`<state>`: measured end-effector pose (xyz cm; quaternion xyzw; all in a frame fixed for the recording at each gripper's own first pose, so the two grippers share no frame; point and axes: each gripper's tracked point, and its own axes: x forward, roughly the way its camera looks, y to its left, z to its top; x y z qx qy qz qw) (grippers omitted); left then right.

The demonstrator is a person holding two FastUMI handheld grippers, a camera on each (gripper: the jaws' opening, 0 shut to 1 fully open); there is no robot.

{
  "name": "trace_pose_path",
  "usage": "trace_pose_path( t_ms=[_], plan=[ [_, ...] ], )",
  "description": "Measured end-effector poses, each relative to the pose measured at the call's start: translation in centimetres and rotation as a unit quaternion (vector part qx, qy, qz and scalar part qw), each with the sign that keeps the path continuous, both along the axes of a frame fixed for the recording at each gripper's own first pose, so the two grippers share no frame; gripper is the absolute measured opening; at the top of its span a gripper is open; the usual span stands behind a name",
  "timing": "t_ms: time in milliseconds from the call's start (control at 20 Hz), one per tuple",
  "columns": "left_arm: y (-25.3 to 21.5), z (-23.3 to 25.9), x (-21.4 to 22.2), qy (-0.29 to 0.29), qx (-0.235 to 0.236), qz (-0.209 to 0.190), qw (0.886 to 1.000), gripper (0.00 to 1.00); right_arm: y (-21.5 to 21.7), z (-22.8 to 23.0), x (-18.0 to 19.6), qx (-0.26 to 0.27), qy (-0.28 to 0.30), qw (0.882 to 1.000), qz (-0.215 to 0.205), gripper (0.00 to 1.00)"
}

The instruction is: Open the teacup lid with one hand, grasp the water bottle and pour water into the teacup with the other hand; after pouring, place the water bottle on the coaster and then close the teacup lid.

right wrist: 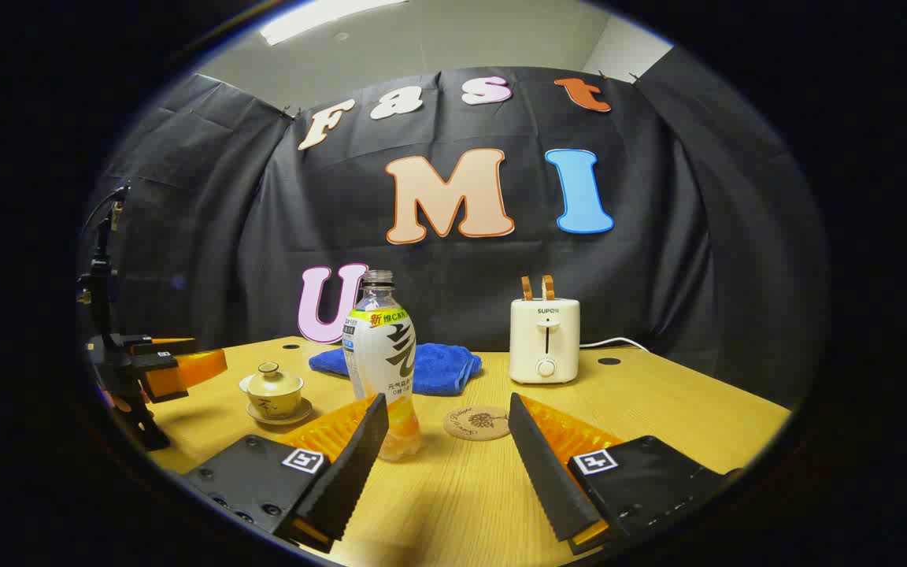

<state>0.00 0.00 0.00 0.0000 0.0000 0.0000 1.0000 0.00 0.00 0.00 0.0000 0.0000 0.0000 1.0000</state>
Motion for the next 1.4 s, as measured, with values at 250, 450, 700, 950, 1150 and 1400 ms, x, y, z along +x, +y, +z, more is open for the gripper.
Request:
trace_pose_path(
  t_ms=[250, 450, 700, 950, 1150, 1400],
  plan=[
    [0.3, 0.0, -0.1, 0.001, 0.0, 0.008, 1.0, 0.94, 0.0, 0.0, -0.1, 0.0, 0.0, 1.0, 0.0, 0.94],
    [0.4, 0.0, -0.1, 0.0, 0.0, 0.011, 1.0, 0.94, 0.0, 0.0, 0.0, 0.0, 0.0, 1.0, 0.0, 0.94],
    [0.2, 0.0, 0.0, 0.0, 0.0, 0.008, 1.0, 0.95, 0.0, 0.0, -0.1, 0.0, 0.0, 1.0, 0.0, 0.98],
    [0.2, 0.0, 0.0, 0.0, 0.0, 0.007, 1.0, 0.94, 0.0, 0.0, -0.1, 0.0, 0.0, 1.0, 0.0, 0.94],
    [-1.0, 0.1, 0.2, -0.002, 0.001, -0.022, 1.0, 0.94, 0.0, 0.0, -0.1, 0.0, 0.0, 1.0, 0.0, 0.94],
    [-2.2, 0.1, 0.9, -0.003, 0.001, -0.056, 0.998, 0.95, 0.0, 0.0, -0.1, 0.0, 0.0, 1.0, 0.0, 0.94]
  ],
)
